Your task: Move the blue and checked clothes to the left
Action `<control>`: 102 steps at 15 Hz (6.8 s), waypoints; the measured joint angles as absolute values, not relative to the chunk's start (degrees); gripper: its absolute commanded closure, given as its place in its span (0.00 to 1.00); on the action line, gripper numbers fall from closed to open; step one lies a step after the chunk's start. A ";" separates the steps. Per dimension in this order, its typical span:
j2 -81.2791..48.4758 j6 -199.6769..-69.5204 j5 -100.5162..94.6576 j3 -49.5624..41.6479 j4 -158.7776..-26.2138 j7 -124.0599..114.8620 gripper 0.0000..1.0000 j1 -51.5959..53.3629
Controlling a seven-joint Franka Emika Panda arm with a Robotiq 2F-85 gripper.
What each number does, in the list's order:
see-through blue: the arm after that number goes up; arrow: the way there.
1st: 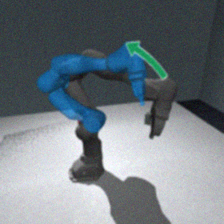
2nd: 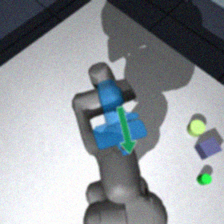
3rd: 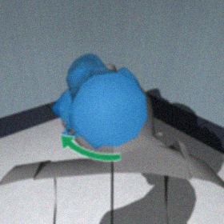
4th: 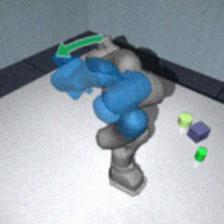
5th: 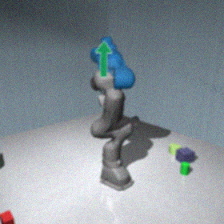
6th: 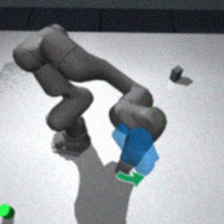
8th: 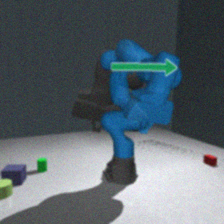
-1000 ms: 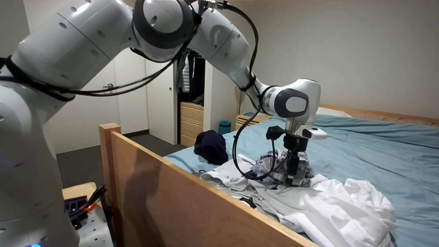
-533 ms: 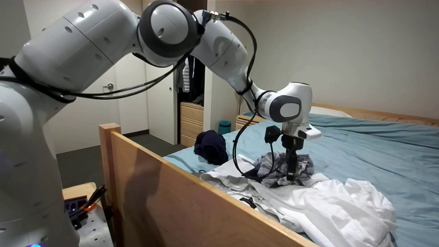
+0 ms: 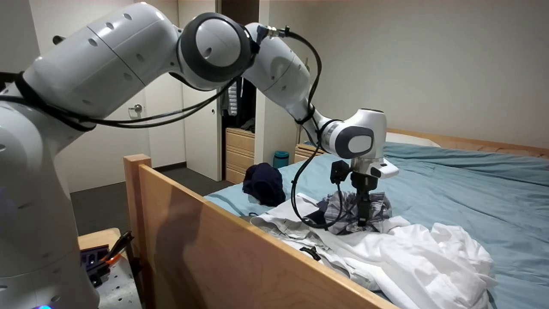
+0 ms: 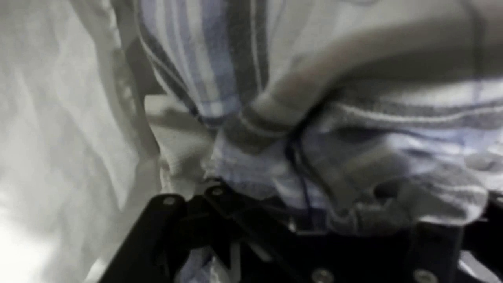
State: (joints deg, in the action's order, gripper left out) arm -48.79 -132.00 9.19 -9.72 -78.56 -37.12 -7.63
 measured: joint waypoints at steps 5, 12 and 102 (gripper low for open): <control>-49.38 -131.99 9.16 -9.70 -77.26 -37.05 0.78 -7.23; -49.66 -131.99 9.16 -9.48 -76.83 -36.83 0.94 -7.12; -8.04 -156.89 4.16 8.02 -143.56 -2.43 0.00 9.96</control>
